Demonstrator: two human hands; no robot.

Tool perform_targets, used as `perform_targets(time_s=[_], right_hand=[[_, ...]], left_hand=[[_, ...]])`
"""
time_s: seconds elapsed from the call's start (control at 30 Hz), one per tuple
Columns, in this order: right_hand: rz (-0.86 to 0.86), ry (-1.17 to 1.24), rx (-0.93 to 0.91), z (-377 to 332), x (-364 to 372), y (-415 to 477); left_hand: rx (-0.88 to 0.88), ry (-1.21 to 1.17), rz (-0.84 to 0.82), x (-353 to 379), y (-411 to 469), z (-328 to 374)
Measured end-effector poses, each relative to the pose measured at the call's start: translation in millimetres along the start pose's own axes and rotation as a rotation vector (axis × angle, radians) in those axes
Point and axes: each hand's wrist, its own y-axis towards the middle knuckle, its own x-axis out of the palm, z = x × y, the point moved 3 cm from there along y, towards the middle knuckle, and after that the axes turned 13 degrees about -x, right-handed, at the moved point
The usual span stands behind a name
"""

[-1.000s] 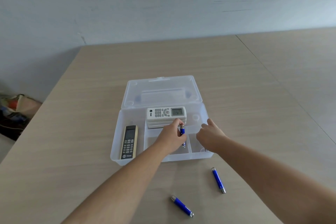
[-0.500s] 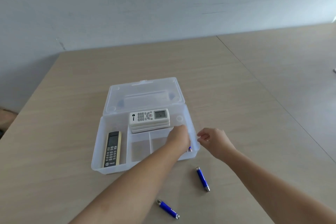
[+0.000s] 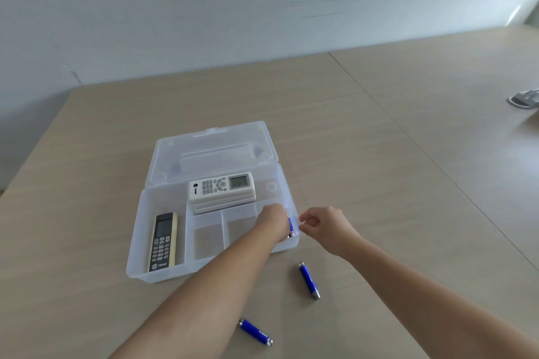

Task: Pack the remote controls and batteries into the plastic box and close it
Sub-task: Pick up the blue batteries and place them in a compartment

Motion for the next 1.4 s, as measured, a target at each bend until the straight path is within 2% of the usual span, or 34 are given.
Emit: perform_targets(time_s=[0.13,0.23,0.33,0.4,0.47,0.53,0.67,0.77,0.9,1.0,1.2,1.4], right_hand=[[0.001,-0.015,0.001,2,-1,-6],[0.061,-0.04,0.009,3,-5,-14],[0.128,-0.083,0.029,7,-6,-26],[0.093,-0.136,0.055,11,2,-35],[-0.02,-0.248,0.086,13,15,-45],[-0.124,-0.345,0.101,14,28,-52],[-0.209,-0.469,0.101,12,48,-62],[-0.216,-0.509,0.085,14,60,-66],[-0.213,-0.545,0.079,15,66,-67],[-0.255,-0.503,0.093,15,63,-68],[-0.271,-0.177,-0.011,-1,34,-63],[-0.173,0.017,-0.081,-38,-9,-42]], left_hand=[[0.011,-0.008,0.049,-6,-11,-5],[0.089,-0.134,0.135,-13,-24,-11],[0.33,-0.281,0.362,-19,-50,-29],[0.598,-0.195,0.537,-12,-74,-46],[0.749,-0.046,0.585,4,-90,-70],[0.762,0.08,0.514,25,-90,-93],[0.541,0.273,0.26,52,-81,-139],[0.437,0.201,0.189,61,-80,-158],[0.4,0.084,0.131,67,-79,-158],[0.368,0.004,0.015,66,-78,-154],[0.219,-0.425,-0.283,28,-77,-148],[0.235,-1.03,-0.46,-6,-77,-139]])
